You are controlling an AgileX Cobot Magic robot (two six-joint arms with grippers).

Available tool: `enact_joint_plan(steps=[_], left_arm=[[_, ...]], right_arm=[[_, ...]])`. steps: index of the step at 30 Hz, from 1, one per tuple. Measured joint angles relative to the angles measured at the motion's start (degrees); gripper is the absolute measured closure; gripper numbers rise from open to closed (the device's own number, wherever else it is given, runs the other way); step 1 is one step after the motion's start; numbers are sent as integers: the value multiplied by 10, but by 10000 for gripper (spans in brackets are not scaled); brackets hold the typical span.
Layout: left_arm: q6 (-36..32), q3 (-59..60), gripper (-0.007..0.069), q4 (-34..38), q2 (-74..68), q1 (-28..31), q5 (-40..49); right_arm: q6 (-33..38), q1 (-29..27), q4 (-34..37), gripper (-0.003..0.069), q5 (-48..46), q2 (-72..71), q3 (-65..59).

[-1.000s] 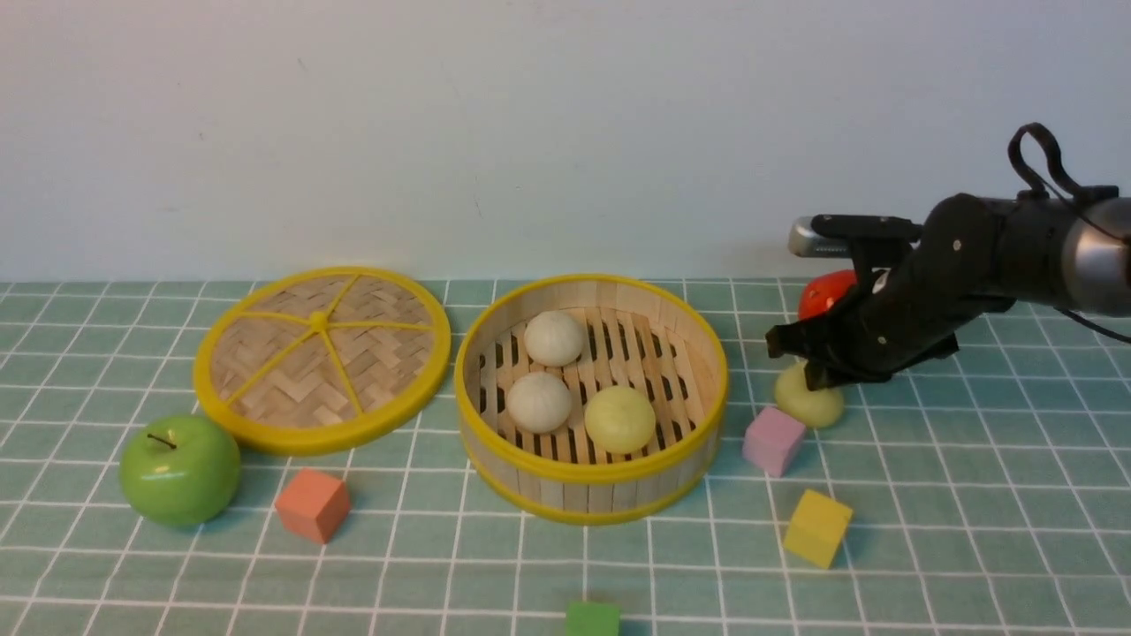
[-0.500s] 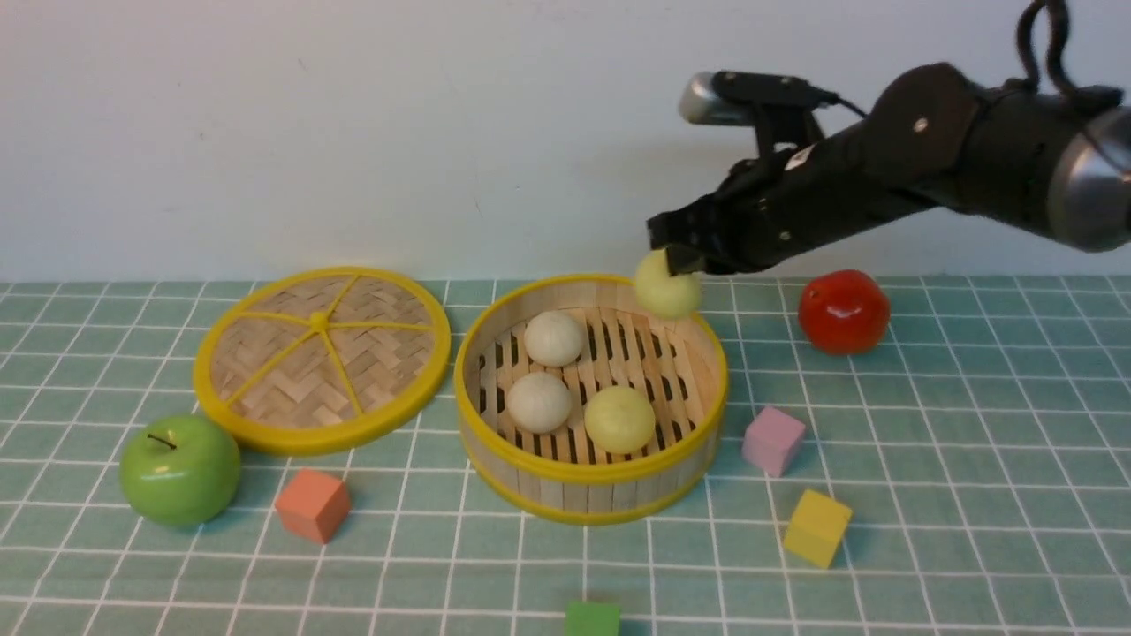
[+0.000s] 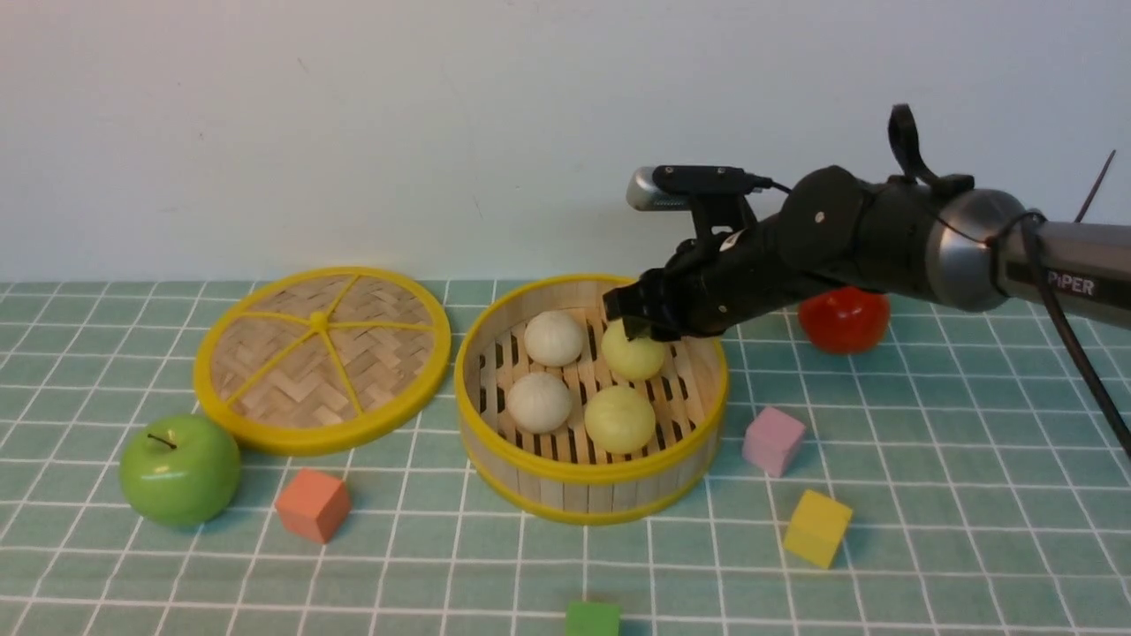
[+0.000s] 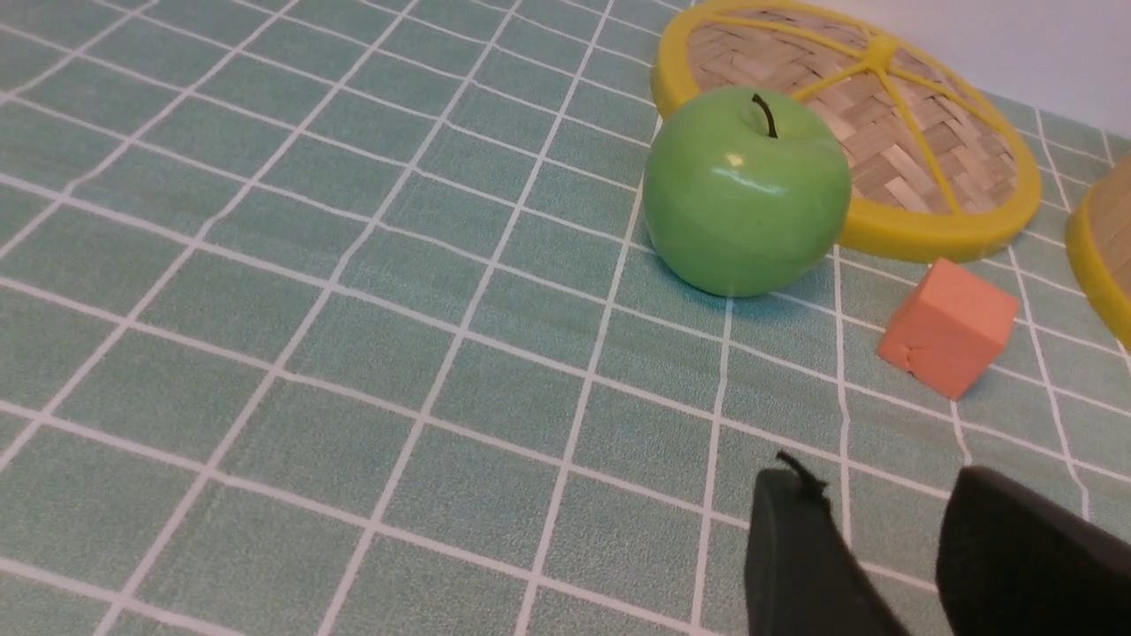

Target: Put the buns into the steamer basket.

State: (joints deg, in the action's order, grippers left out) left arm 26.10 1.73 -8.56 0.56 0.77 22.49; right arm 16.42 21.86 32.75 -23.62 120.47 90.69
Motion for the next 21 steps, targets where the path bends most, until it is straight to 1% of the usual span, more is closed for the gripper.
enact_joint_plan(steps=[1, 2, 3, 4, 6, 7, 8, 9, 10, 11, 12, 13, 14, 15, 18, 21], left_arm=[[0, 0, 387, 0, 0, 0, 0], [0, 0, 387, 0, 0, 0, 0], [0, 0, 387, 0, 0, 0, 0], [0, 0, 386, 0, 0, 0, 0], [0, 0, 386, 0, 0, 0, 0], [0, 0, 386, 0, 0, 0, 0], [0, 0, 386, 0, 0, 0, 0], [0, 0, 386, 0, 0, 0, 0], [0, 0, 386, 0, 0, 0, 0], [0, 0, 386, 0, 0, 0, 0], [0, 0, 386, 0, 0, 0, 0], [0, 0, 386, 0, 0, 0, 0], [0, 0, 386, 0, 0, 0, 0], [0, 0, 386, 0, 0, 0, 0], [0, 0, 386, 0, 0, 0, 0], [0, 0, 386, 0, 0, 0, 0]], right_arm=[[0, 0, 0, 363, -11, -3, 0], [0, 0, 0, 317, -21, -7, 0], [0, 0, -1, 309, -22, -8, 0], [0, 0, -4, 244, -36, -15, 0], [0, 0, -12, 181, -61, -32, 0], [0, 0, -14, 176, -67, -34, 0], [0, 0, -26, 146, -95, -50, 0], [0, 0, -37, 134, -113, -62, 0], [0, 0, -41, 132, -117, -68, 0], [-8, 0, -63, 125, -151, -93, 0], [-11, 0, -69, 125, -155, -96, 0], [-26, -1, -96, 129, -188, -132, 0], [-26, -1, -96, 129, -188, -132, 0], [-49, -5, -128, 151, -219, -168, 0], [-91, -14, -185, 215, -270, -236, 0], [-130, -25, -240, 328, -308, -303, -5]])
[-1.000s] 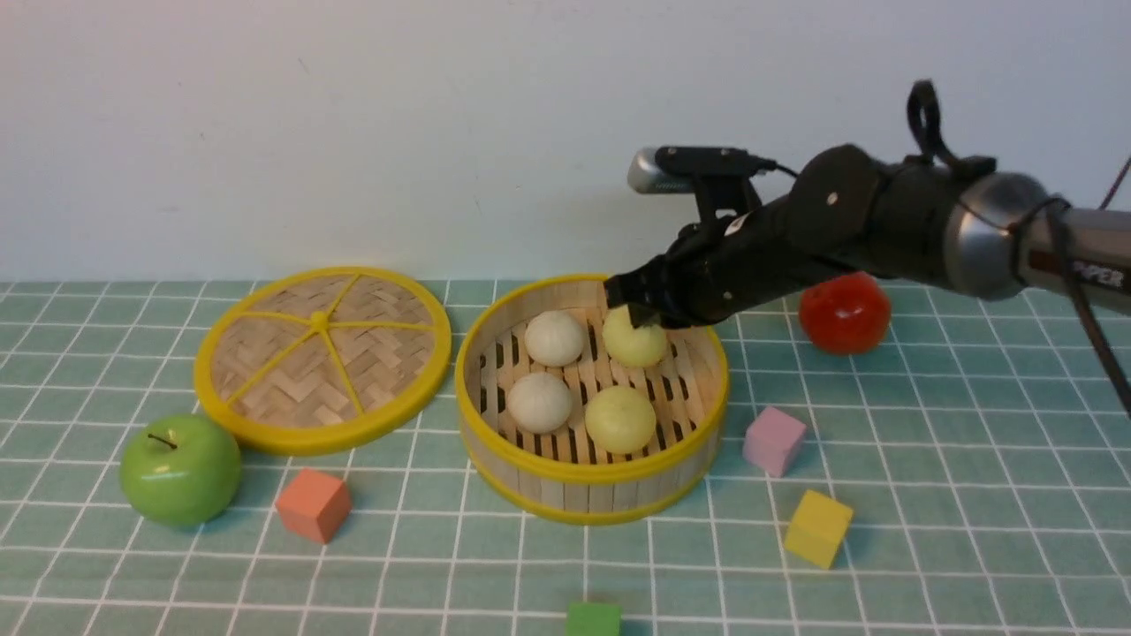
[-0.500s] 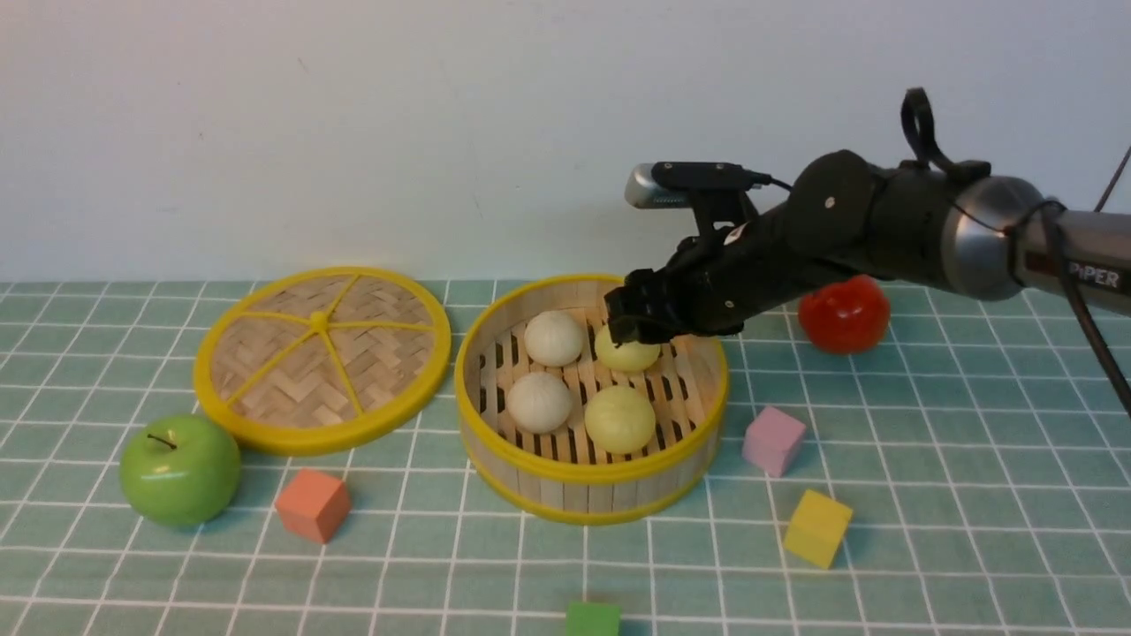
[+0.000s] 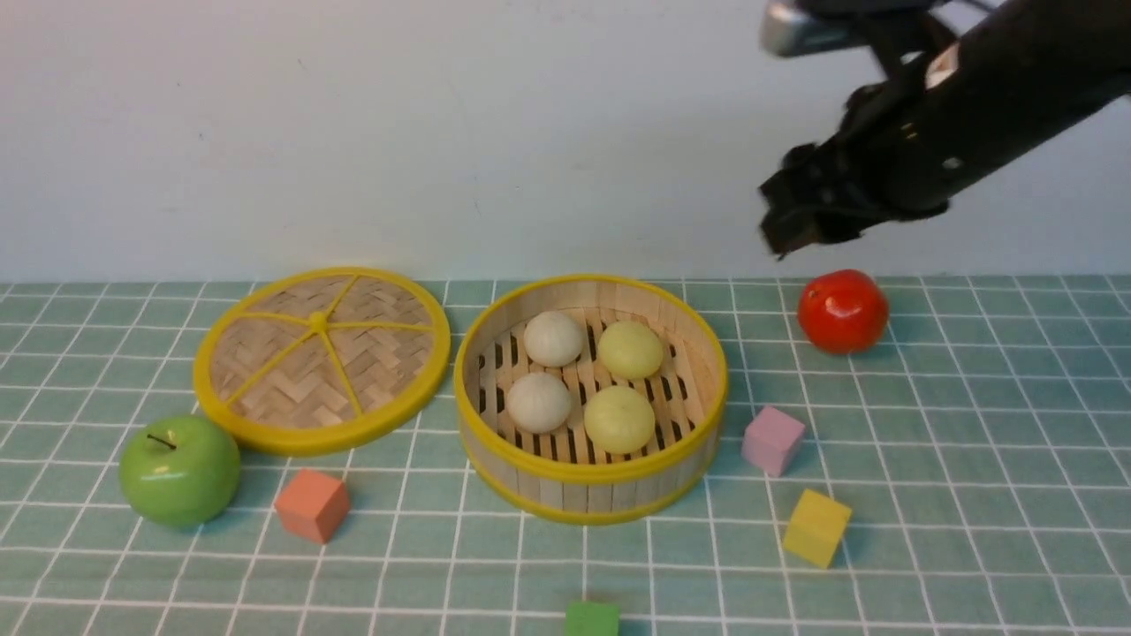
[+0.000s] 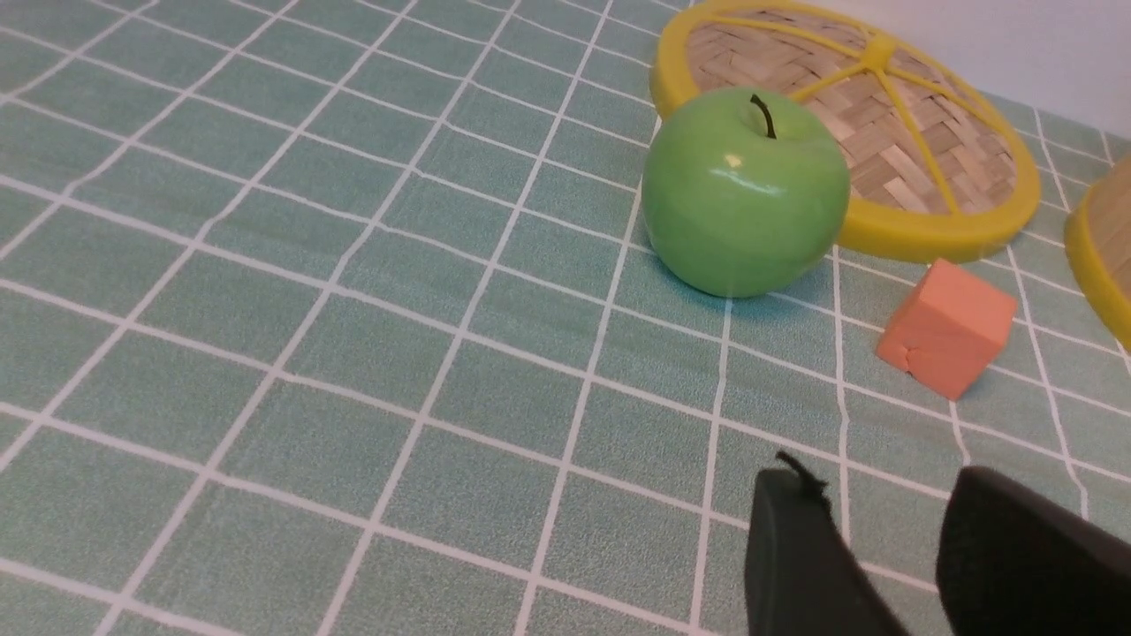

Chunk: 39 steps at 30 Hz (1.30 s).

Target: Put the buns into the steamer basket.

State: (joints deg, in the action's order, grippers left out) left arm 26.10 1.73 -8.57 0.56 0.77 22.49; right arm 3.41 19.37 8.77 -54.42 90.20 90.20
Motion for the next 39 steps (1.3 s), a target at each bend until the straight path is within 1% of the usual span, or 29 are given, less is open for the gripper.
enact_joint_plan(steps=[1, 2, 3, 6, 8, 9, 10, 12, 14, 17, 21, 22, 30, 39], left_arm=[[0, 0, 386, 0, 0, 0, 0], [0, 0, 386, 0, 0, 0, 0], [0, 0, 386, 0, 0, 0, 0], [0, 0, 386, 0, 0, 0, 0], [0, 0, 386, 0, 0, 0, 0], [0, 0, 386, 0, 0, 0, 0], [0, 0, 386, 0, 0, 0, 0], [0, 0, 386, 0, 0, 0, 0], [0, 0, 386, 0, 0, 0, 0], [0, 0, 386, 0, 0, 0, 0], [0, 0, 386, 0, 0, 0, 0], [0, 0, 386, 0, 0, 0, 0], [0, 0, 386, 0, 0, 0, 0], [0, 0, 386, 0, 0, 0, 0]], right_arm=[[-19, -3, -28, 386, -11, -29, -10], [-19, -3, -28, 397, -12, -34, -10], [-34, -5, -53, 473, -18, -73, -30], [-58, -5, -81, 627, -17, -140, -90], [-62, -5, -83, 674, -9, -191, -142], [-63, -5, -83, 676, -7, -196, -153], [-63, -4, -82, 680, 1, -235, -197], [-63, -4, -82, 680, 6, -256, -229], [-63, -4, -82, 680, 17, -304, -291], [-64, -4, -81, 680, 26, -342, -340], [-68, -4, -75, 678, 13, -375, -389], [-70, -4, -74, 678, -4, -385, -406], [-71, -4, -75, 671, -80, -389, -418], [-71, -6, -104, 669, -71, -399, -421]])
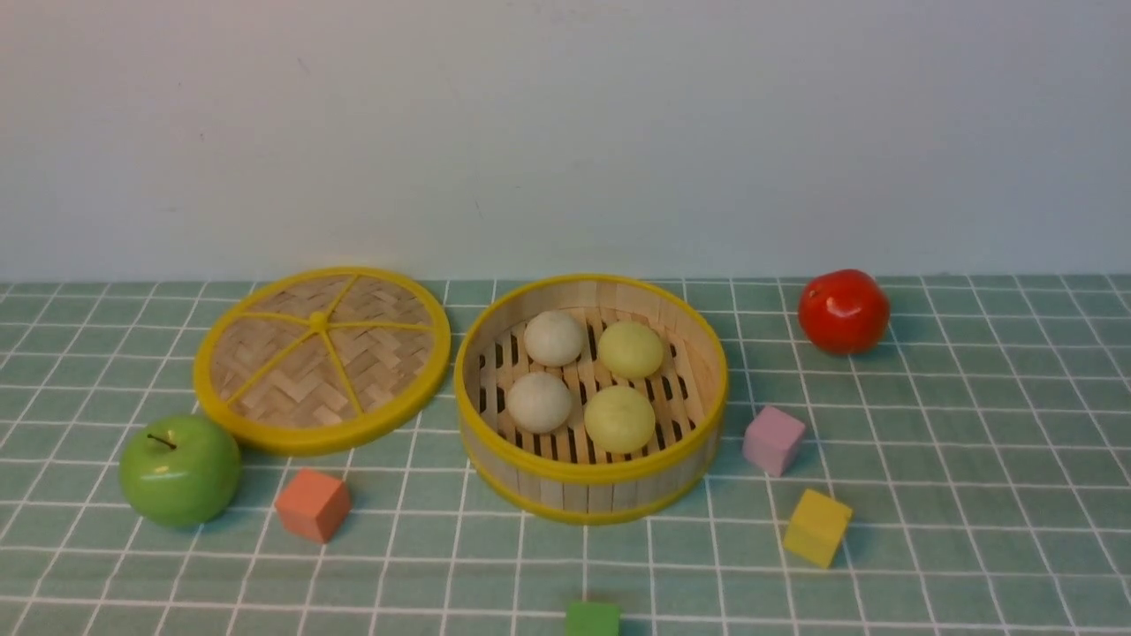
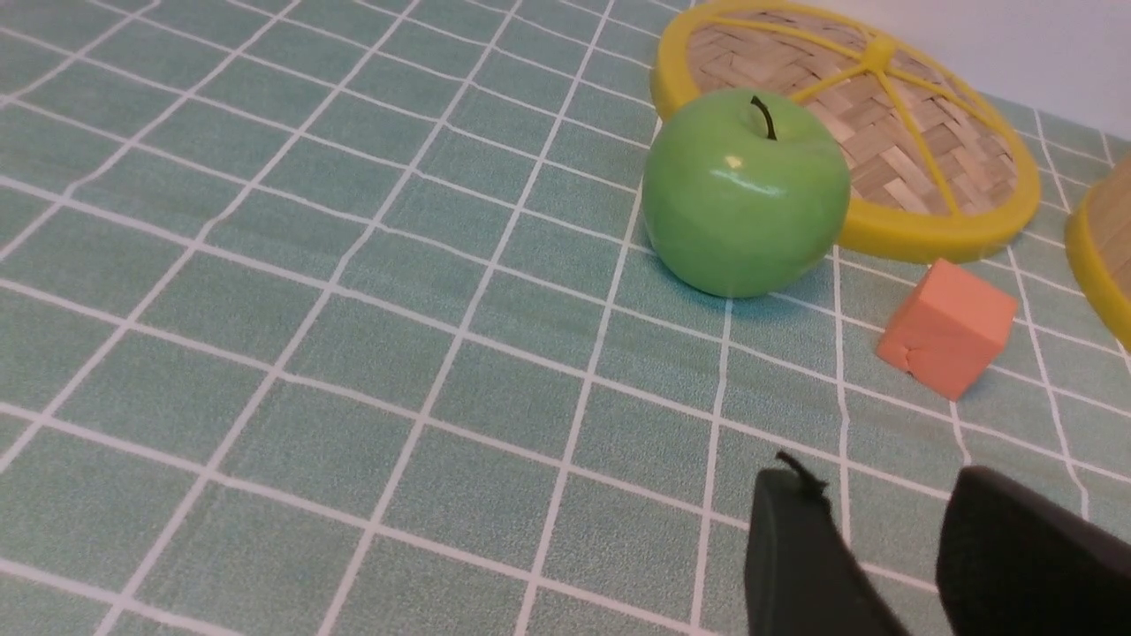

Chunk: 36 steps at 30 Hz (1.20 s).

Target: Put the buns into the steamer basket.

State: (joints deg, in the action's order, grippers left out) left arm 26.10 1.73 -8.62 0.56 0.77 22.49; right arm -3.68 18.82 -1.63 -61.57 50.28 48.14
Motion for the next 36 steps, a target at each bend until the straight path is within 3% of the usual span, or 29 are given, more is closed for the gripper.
enact_joint_plan(steps=[9, 16, 23, 36], left_arm=[[0, 0, 386, 0, 0, 0, 0], [0, 0, 386, 0, 0, 0, 0], [0, 0, 386, 0, 0, 0, 0], [0, 0, 386, 0, 1, 0, 0]], right_arm=[[4, -110, -24, 661, 214, -161, -116], [5, -161, -32, 656, 372, -375, -346], [6, -162, -20, 650, 396, -501, -490], [6, -163, -1, 634, 397, -508, -490]])
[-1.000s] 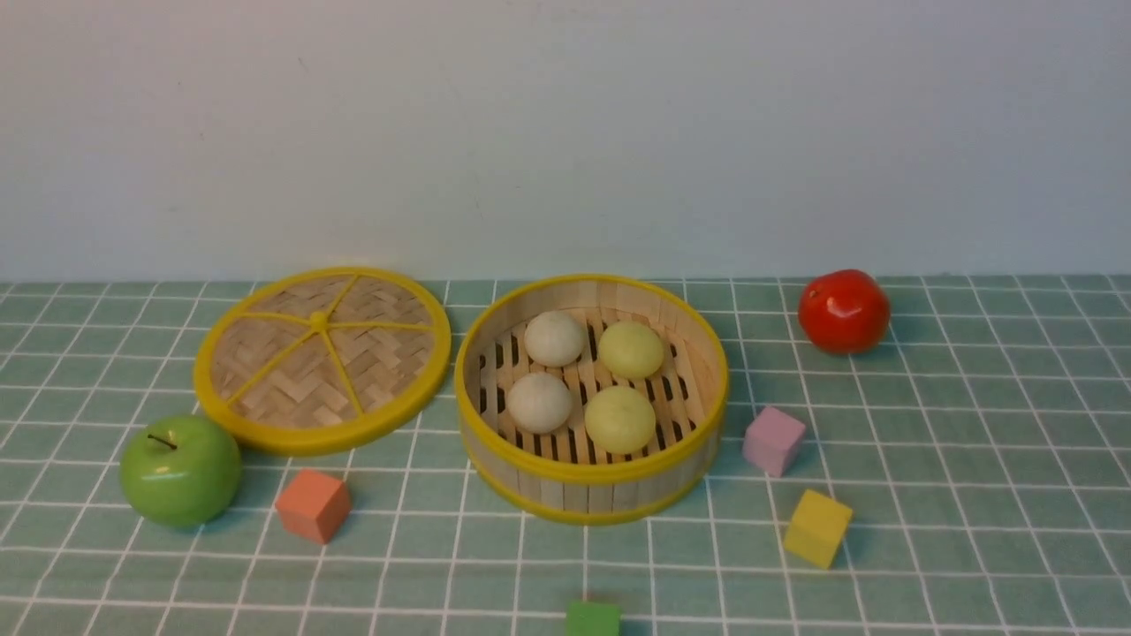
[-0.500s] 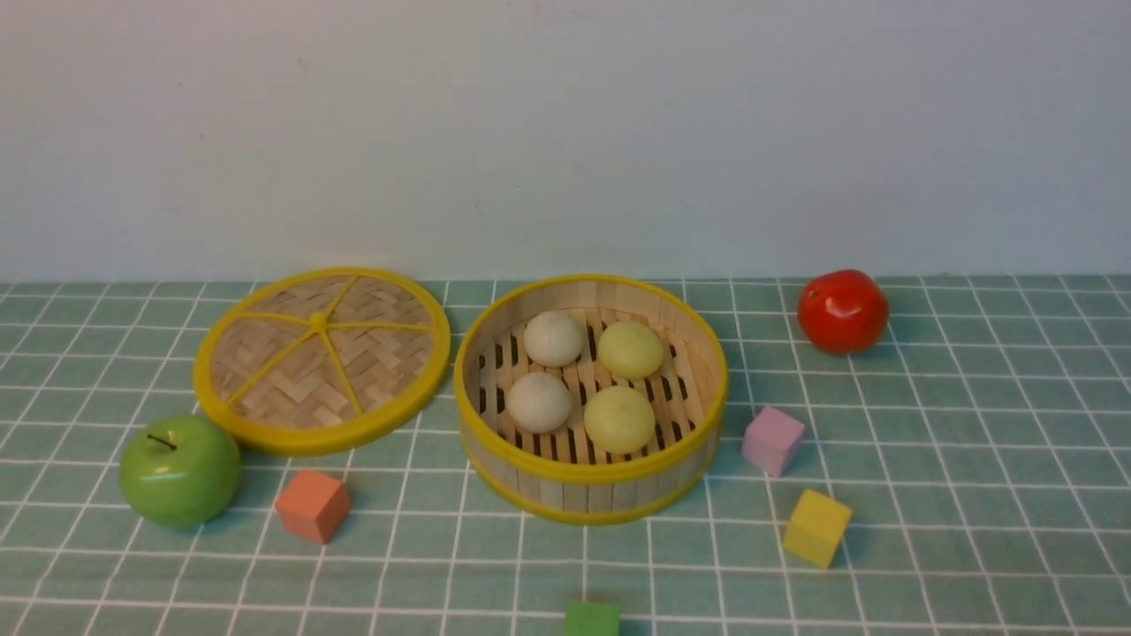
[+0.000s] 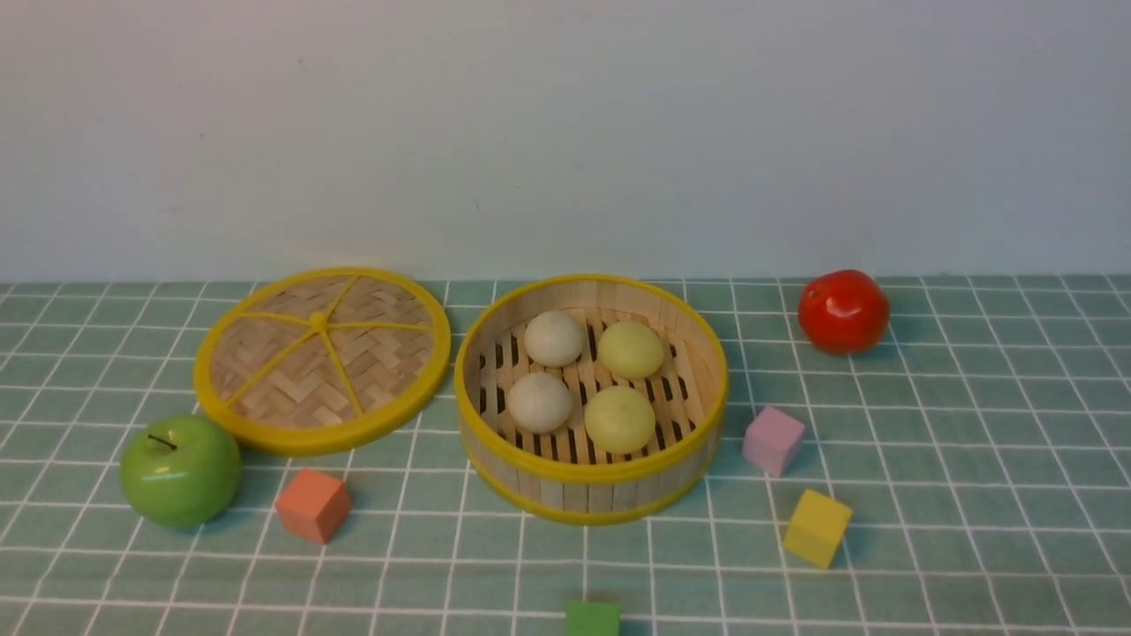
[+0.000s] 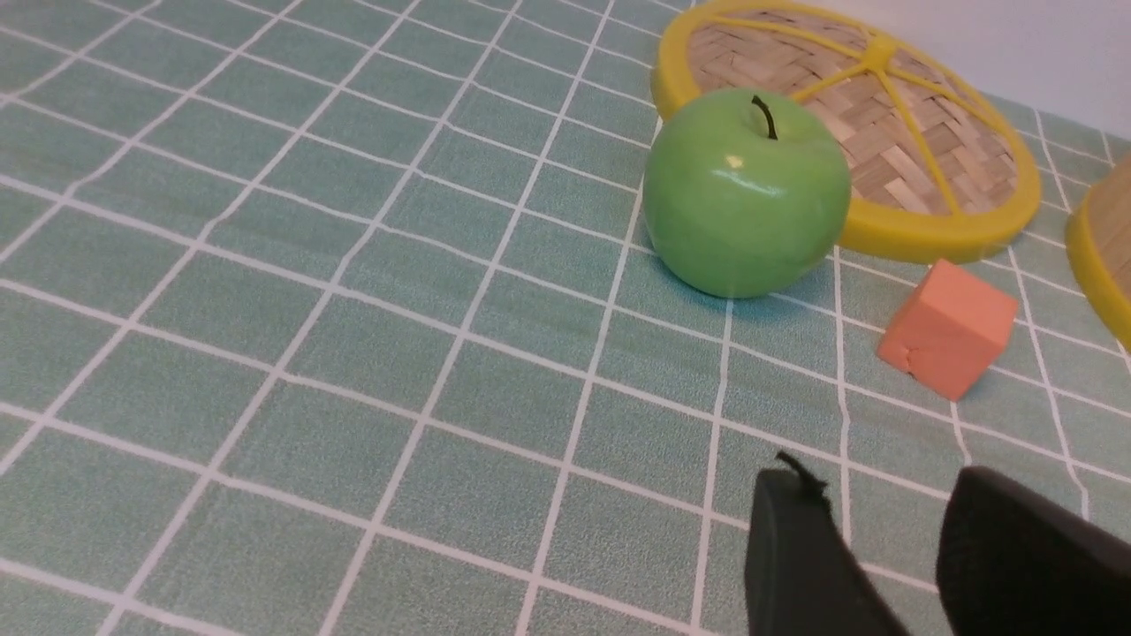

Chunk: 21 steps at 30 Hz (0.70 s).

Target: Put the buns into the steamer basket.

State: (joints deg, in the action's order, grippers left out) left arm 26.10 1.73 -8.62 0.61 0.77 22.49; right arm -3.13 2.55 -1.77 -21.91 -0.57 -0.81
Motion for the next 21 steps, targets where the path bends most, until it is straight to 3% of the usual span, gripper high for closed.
enact_joint_plan(steps=[21], left_arm=[[0, 0, 386, 0, 0, 0, 0]], right_arm=[[0, 0, 0, 606, 0, 0, 0]])
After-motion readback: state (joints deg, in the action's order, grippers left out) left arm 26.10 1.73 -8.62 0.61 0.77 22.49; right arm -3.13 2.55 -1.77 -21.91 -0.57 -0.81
